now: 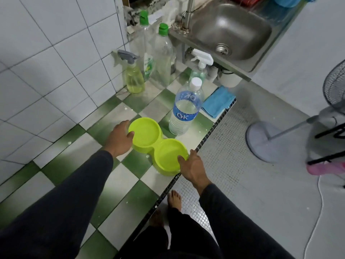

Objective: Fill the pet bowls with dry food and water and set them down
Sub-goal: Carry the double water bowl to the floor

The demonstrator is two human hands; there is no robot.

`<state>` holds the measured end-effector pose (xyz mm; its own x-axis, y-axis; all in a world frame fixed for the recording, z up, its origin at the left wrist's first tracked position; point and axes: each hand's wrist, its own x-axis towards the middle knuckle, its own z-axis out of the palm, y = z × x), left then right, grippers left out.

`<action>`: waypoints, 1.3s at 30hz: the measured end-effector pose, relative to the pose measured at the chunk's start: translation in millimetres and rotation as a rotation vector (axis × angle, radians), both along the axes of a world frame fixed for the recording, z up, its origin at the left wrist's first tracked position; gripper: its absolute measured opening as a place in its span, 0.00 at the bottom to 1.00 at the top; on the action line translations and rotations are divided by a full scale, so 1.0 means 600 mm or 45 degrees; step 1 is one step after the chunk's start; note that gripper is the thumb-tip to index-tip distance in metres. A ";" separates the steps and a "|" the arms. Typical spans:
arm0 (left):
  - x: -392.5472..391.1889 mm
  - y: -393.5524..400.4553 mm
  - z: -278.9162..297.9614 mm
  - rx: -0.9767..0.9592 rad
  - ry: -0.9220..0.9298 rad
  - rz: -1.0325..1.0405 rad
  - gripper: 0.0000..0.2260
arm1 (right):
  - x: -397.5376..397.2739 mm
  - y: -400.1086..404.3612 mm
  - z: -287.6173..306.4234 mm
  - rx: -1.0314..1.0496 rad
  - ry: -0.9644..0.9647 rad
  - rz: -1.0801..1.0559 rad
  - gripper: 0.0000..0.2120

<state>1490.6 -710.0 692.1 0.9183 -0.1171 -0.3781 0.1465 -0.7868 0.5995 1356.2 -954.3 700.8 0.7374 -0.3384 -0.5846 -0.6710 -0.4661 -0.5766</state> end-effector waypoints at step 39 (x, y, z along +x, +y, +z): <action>0.044 -0.003 -0.027 -0.259 0.106 0.314 0.10 | 0.020 -0.033 -0.045 -0.076 -0.063 0.093 0.15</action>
<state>1517.0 -711.8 675.9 0.8954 0.0240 -0.4446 0.3727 -0.5867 0.7190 1368.1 -974.4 673.9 0.7890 -0.3160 -0.5270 -0.6052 -0.5474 -0.5780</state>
